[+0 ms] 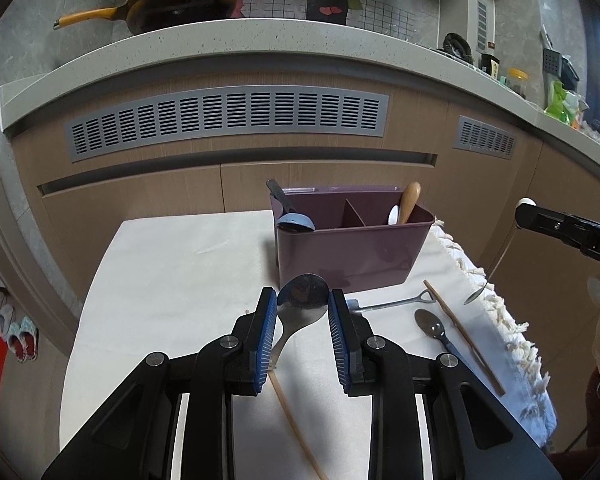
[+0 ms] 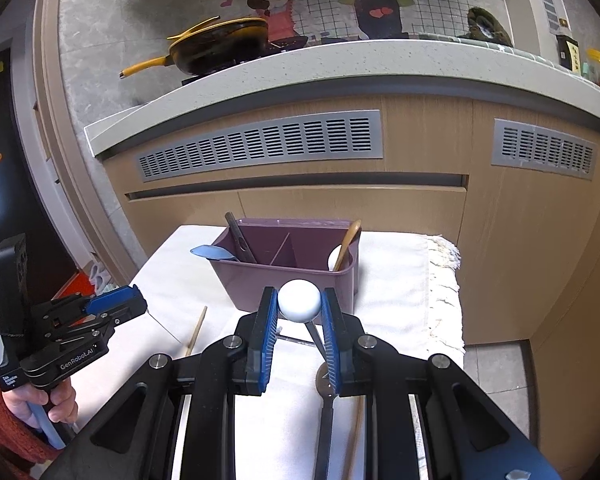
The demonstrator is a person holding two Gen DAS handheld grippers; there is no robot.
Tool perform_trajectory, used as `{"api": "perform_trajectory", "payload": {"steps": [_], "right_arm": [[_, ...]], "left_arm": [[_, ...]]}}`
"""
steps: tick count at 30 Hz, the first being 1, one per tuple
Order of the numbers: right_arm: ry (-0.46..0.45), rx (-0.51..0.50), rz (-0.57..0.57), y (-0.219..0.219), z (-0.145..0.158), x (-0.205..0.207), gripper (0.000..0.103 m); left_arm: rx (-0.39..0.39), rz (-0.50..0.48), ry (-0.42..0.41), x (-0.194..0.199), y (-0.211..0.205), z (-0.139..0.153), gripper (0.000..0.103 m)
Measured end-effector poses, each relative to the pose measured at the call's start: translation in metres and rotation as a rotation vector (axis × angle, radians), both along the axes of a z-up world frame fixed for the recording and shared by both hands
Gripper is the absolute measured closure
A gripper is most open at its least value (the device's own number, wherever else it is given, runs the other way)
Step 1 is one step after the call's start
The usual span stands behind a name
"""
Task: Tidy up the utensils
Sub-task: 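Lift the smiley-face spoon with the left tool and drop it into the caddy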
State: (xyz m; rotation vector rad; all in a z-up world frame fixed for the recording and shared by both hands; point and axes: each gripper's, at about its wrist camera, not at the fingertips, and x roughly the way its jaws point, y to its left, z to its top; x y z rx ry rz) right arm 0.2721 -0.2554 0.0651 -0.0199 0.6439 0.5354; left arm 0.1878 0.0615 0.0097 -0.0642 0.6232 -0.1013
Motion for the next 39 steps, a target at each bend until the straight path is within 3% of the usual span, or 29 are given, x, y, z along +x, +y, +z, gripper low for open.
{"api": "perform_trajectory", "payload": {"steps": [1,9,12,14,16,18,22,29,32,33,36,39], "right_arm": [[-0.002,-0.002,0.002,0.001,0.001,-0.001,0.083],[-0.016,-0.014,0.012,0.007,0.006,-0.003,0.083],[-0.014,-0.019,0.012,0.007,0.005,-0.003,0.083],[-0.004,-0.019,0.015,0.006,0.003,-0.002,0.083],[0.006,-0.025,0.016,0.005,0.001,0.000,0.083],[0.011,-0.032,0.010,0.003,-0.001,0.001,0.083],[0.012,-0.041,-0.007,-0.002,-0.003,0.002,0.083],[0.021,-0.059,-0.038,-0.009,-0.004,0.007,0.083],[0.019,-0.059,-0.054,-0.013,-0.004,0.007,0.083],[0.021,-0.055,-0.059,-0.015,-0.004,0.008,0.083],[0.031,-0.034,-0.061,-0.018,-0.003,0.010,0.083],[0.049,-0.011,-0.037,-0.017,-0.001,0.010,0.083]], "left_arm": [[-0.001,0.000,-0.004,-0.001,0.000,0.001,0.102],[-0.026,0.007,0.005,0.001,0.010,0.007,0.102],[-0.064,-0.067,0.086,0.015,0.009,-0.008,0.099],[-0.058,-0.165,0.155,0.029,-0.001,-0.025,0.093],[-0.052,-0.270,0.224,0.043,-0.012,-0.043,0.070],[-0.017,-0.355,0.286,0.058,-0.024,-0.062,0.056],[0.141,-0.437,0.307,0.078,-0.053,-0.083,0.055],[0.317,-0.535,0.450,0.116,-0.090,-0.104,0.054],[0.274,-0.555,0.507,0.122,-0.088,-0.104,0.063],[0.260,-0.557,0.506,0.122,-0.088,-0.103,0.070],[0.252,-0.496,0.464,0.112,-0.083,-0.098,0.075],[0.155,-0.445,0.387,0.087,-0.073,-0.083,0.075]]}}
